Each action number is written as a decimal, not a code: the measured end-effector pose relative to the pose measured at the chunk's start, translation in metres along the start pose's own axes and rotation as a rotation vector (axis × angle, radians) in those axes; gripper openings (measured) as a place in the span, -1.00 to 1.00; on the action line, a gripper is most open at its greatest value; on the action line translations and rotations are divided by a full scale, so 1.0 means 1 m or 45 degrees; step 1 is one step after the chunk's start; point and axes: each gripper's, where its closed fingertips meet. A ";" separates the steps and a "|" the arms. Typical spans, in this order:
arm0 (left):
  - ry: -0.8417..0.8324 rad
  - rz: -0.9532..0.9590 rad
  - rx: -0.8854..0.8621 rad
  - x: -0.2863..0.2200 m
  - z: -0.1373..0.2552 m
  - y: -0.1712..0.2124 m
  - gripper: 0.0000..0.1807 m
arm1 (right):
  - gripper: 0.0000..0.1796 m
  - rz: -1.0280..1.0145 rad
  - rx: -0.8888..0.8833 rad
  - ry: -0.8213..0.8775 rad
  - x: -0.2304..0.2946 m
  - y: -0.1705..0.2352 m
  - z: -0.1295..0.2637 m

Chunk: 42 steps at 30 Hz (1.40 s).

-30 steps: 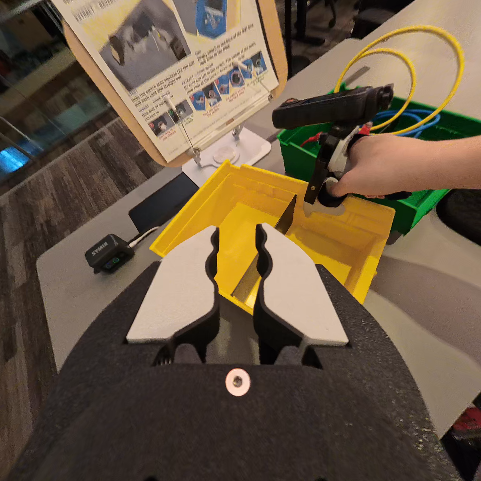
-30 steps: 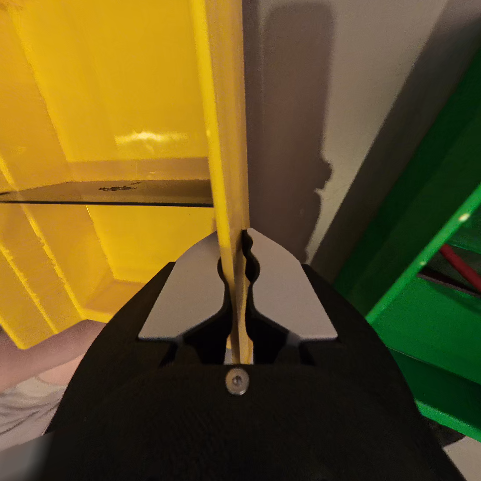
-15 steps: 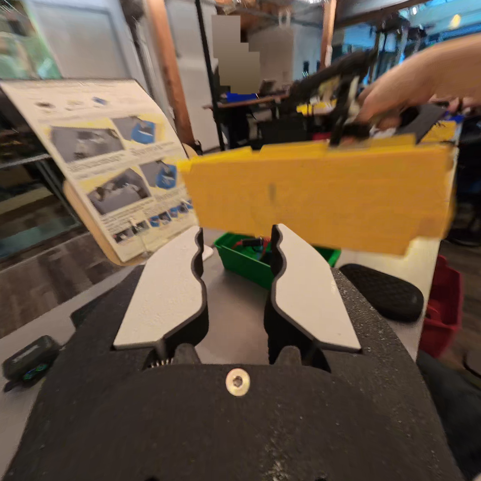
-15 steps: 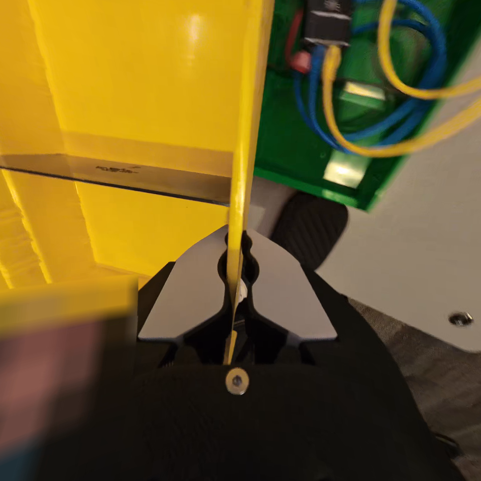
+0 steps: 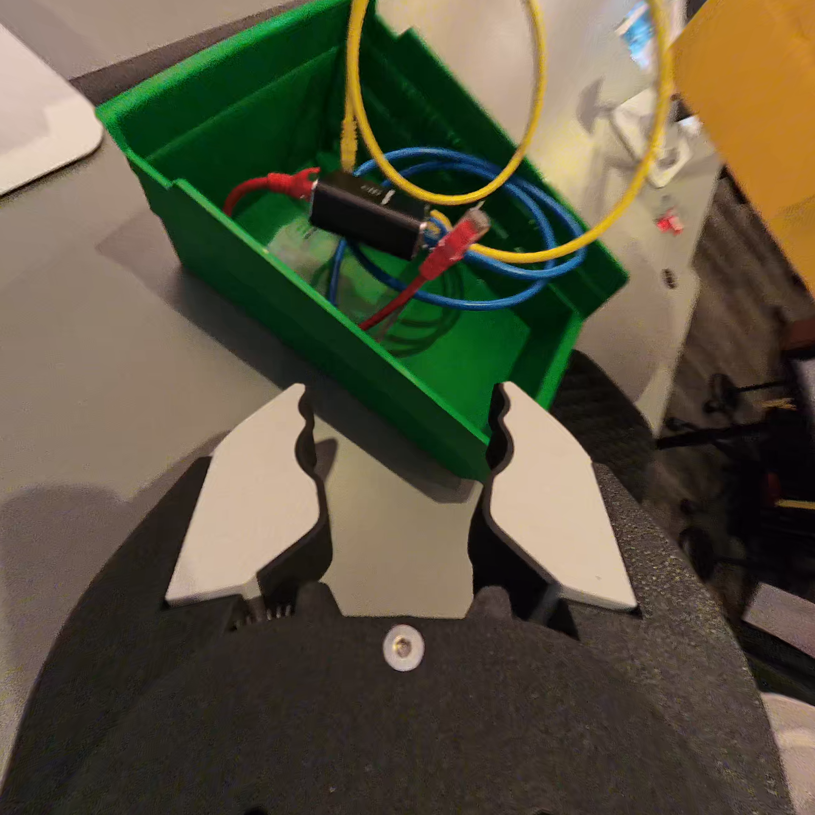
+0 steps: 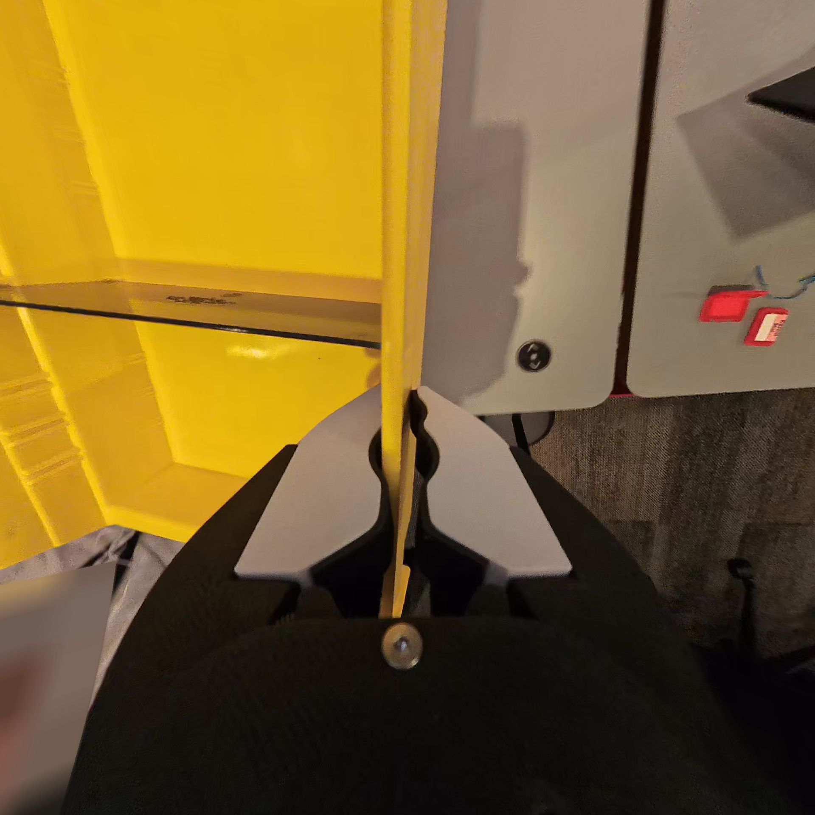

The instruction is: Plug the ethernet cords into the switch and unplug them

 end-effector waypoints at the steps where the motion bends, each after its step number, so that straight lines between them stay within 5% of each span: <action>1: -0.035 -0.004 0.015 0.005 -0.008 0.004 -0.16 | -0.94 -0.034 -0.034 0.011 -0.012 -0.005 -0.009; 5: 0.030 0.066 0.085 -0.001 -0.035 0.019 -0.20 | -0.94 -0.114 -0.118 0.056 -0.049 -0.019 -0.049; 8: 0.007 0.077 0.124 -0.001 -0.050 0.029 -0.42 | -0.93 -0.142 -0.125 0.031 -0.059 -0.023 -0.080; 15: 0.009 -0.042 0.243 0.004 -0.045 0.033 -0.69 | -0.93 -0.198 -0.105 -0.112 -0.047 -0.020 -0.131; 25: -0.017 0.102 0.302 0.056 0.010 0.036 -0.81 | -0.90 -0.232 -0.035 -0.209 -0.005 -0.005 -0.192; 42: -0.470 0.279 0.285 0.163 0.142 0.063 -0.89 | -0.89 -0.131 -0.093 -0.269 0.066 -0.066 -0.227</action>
Point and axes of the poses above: each gripper's, where its closed fingertips meet, z back along the fingers, y out of its underside, x = y × z across the jaws, and after that the axes turned 10 degrees about -x, right-handed
